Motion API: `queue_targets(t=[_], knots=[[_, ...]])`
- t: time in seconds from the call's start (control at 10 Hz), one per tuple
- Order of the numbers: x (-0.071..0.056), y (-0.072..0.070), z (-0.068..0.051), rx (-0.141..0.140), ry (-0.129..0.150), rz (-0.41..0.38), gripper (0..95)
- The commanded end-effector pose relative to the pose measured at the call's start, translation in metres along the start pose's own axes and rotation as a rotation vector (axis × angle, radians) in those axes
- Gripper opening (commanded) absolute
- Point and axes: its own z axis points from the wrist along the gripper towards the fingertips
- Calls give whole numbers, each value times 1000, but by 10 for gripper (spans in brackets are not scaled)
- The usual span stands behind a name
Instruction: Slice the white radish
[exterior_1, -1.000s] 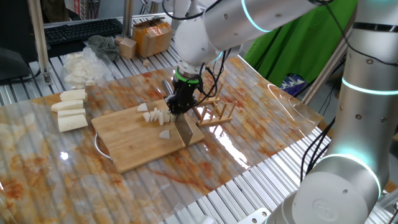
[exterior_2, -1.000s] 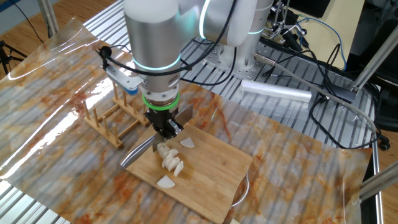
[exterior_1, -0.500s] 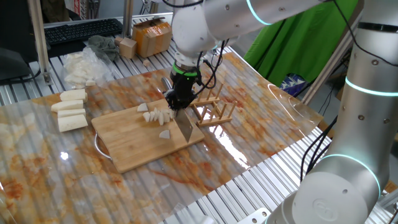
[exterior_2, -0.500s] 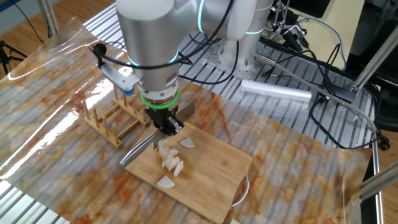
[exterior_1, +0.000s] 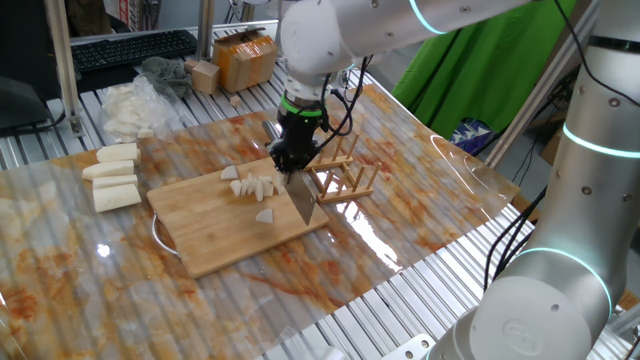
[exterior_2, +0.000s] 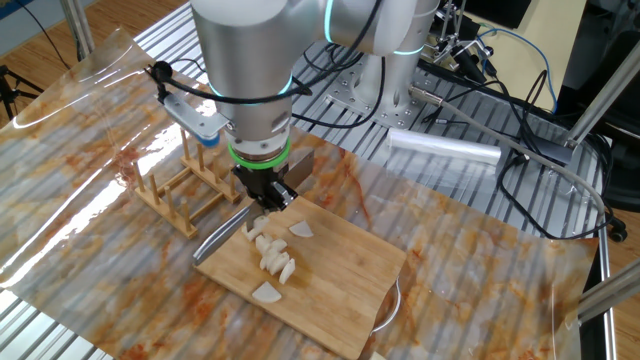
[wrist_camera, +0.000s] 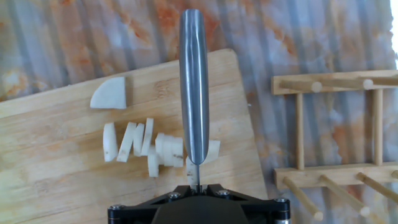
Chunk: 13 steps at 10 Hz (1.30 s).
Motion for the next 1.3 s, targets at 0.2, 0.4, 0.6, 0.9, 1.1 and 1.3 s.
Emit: queue_targets(t=[0.2, 0.4, 0.6, 0.9, 1.1, 1.3], knots=[[-1, -4, 0, -11, 0, -1, 0], [-1, -5, 1, -11, -3, -2, 0], [-2, -7, 2, -11, -4, -5, 0], [-3, -7, 4, -15, -4, -5, 0], [-4, -6, 6, -18, -5, -5, 0], [-8, -3, 25, -26, -15, -11, 0]])
